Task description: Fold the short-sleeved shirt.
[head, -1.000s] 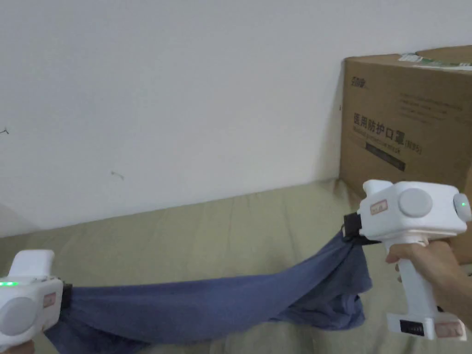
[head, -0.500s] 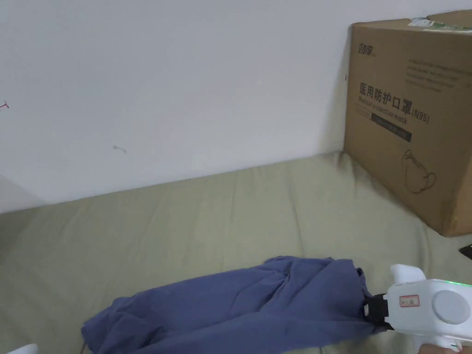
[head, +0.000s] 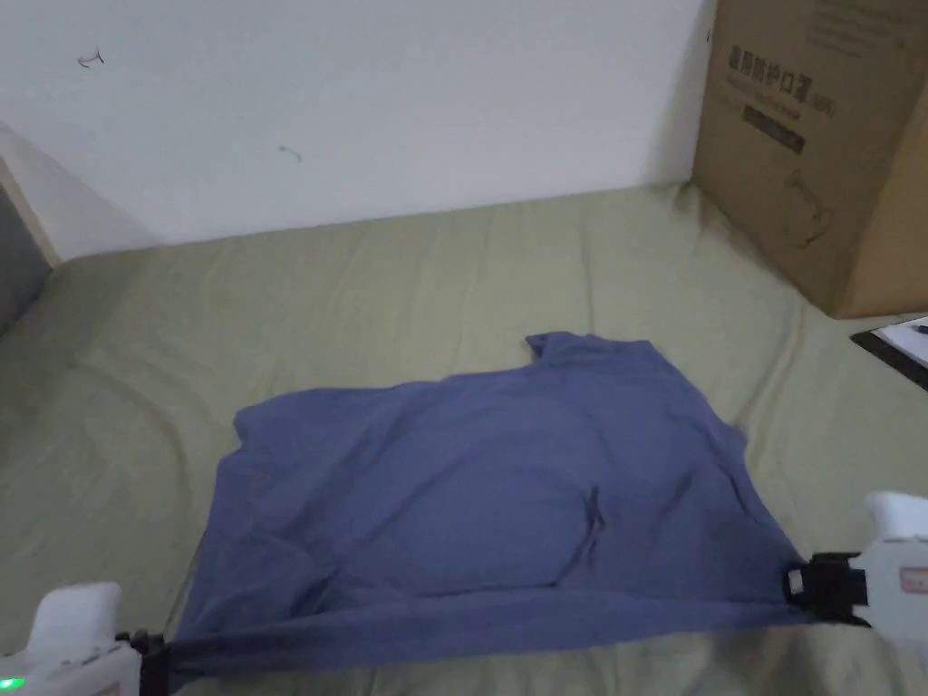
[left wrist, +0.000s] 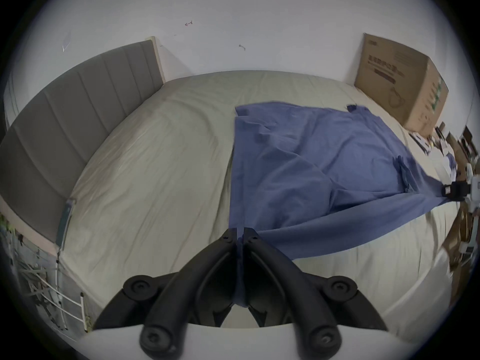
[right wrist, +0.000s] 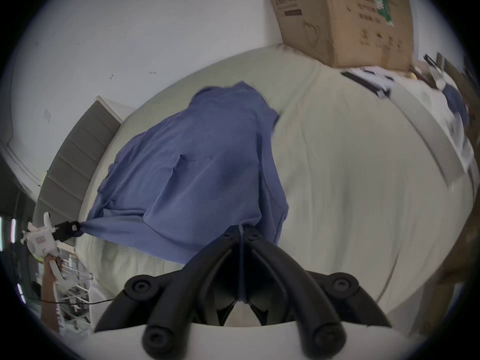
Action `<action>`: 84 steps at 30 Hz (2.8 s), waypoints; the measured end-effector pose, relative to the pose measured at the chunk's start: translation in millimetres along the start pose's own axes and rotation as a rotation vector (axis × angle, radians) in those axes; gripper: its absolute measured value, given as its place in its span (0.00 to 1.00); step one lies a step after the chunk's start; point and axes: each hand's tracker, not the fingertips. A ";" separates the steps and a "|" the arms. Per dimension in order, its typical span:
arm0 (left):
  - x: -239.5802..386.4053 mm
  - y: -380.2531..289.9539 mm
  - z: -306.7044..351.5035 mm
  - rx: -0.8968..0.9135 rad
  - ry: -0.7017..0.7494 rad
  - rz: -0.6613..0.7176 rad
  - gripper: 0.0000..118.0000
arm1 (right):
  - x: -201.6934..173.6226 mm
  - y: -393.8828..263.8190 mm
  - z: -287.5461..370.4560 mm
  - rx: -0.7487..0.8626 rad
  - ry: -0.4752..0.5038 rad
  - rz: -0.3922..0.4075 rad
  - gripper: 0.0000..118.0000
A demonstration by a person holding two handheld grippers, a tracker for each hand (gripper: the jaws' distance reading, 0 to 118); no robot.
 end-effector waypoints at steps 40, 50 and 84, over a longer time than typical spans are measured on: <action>-27.7 -96.3 62.7 0.010 -0.054 0.239 0.73 | -62.1 -92.2 74.0 0.079 0.037 0.039 0.00; -4.7 -79.8 6.2 -0.099 -0.150 0.213 0.00 | -35.8 -94.4 54.1 0.006 -0.012 0.005 0.00; -18.8 -20.2 24.2 -0.036 -0.115 0.157 0.00 | -9.6 -32.0 37.4 0.055 -0.117 0.119 0.02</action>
